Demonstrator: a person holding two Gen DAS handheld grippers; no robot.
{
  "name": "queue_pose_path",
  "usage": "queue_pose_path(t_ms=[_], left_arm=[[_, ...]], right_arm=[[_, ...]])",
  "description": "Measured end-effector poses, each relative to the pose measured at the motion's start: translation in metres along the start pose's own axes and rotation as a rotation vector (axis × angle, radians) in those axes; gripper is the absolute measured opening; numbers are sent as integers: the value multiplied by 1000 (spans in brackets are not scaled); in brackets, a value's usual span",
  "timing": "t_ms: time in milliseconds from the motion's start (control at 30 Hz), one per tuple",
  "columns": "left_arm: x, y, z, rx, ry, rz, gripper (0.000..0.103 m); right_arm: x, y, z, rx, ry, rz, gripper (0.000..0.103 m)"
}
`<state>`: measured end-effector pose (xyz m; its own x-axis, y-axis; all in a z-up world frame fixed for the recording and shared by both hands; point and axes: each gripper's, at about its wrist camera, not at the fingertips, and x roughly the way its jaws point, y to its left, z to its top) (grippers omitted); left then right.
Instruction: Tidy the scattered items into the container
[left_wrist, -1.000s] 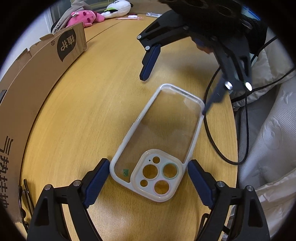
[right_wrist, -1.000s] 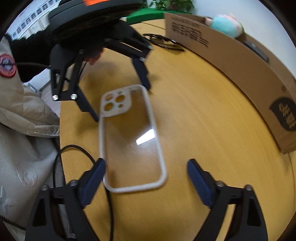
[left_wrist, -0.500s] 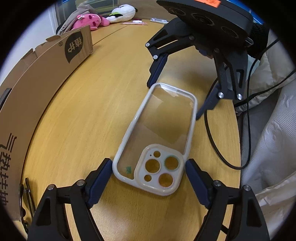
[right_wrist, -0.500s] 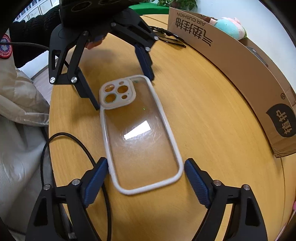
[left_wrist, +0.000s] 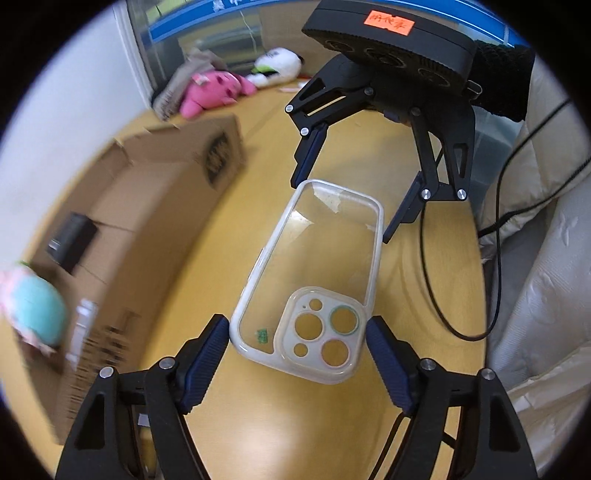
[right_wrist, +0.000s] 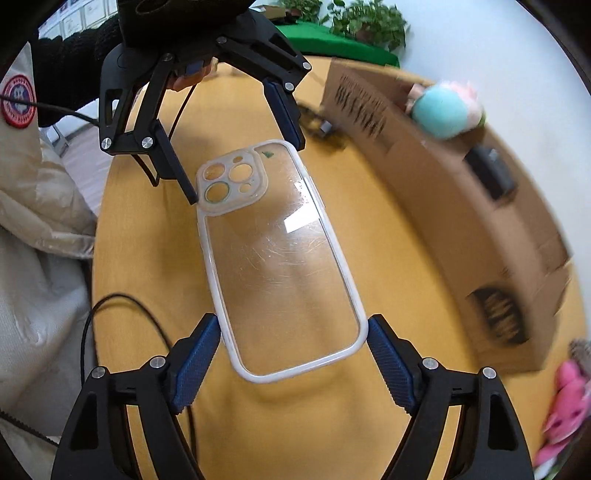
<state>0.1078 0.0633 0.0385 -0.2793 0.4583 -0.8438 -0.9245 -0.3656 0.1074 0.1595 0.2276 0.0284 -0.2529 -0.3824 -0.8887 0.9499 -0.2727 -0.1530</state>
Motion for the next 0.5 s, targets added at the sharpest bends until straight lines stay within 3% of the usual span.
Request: queue_pose_path(t_ms=[133, 200, 233, 267, 300, 400, 433, 467, 500], left_arm=[[-23, 23, 28, 28, -27, 76, 74], [-41, 62, 44, 29, -41, 129, 24], [-49, 71, 50, 13, -42, 141, 8], [-58, 82, 56, -5, -54, 140, 8], [-64, 92, 61, -10, -67, 144, 7], [-57, 124, 74, -9, -75, 141, 8], [-47, 132, 79, -13, -71, 134, 8], [-39, 141, 81, -23, -70, 124, 8], [-33, 147, 81, -40, -75, 109, 8]], right_arm=[[-22, -25, 33, -74, -11, -59, 85], [-32, -42, 47, -113, -6, -91, 85], [-37, -49, 53, -136, -7, -110, 84], [-49, -57, 45, -138, -14, -113, 84], [-37, -72, 71, -138, -31, -111, 84], [-37, -96, 92, -138, -59, -112, 78], [-33, -110, 96, -131, -47, -121, 18], [-20, -125, 100, -113, -23, -119, 3], [-10, -141, 100, -81, 5, -109, 4]])
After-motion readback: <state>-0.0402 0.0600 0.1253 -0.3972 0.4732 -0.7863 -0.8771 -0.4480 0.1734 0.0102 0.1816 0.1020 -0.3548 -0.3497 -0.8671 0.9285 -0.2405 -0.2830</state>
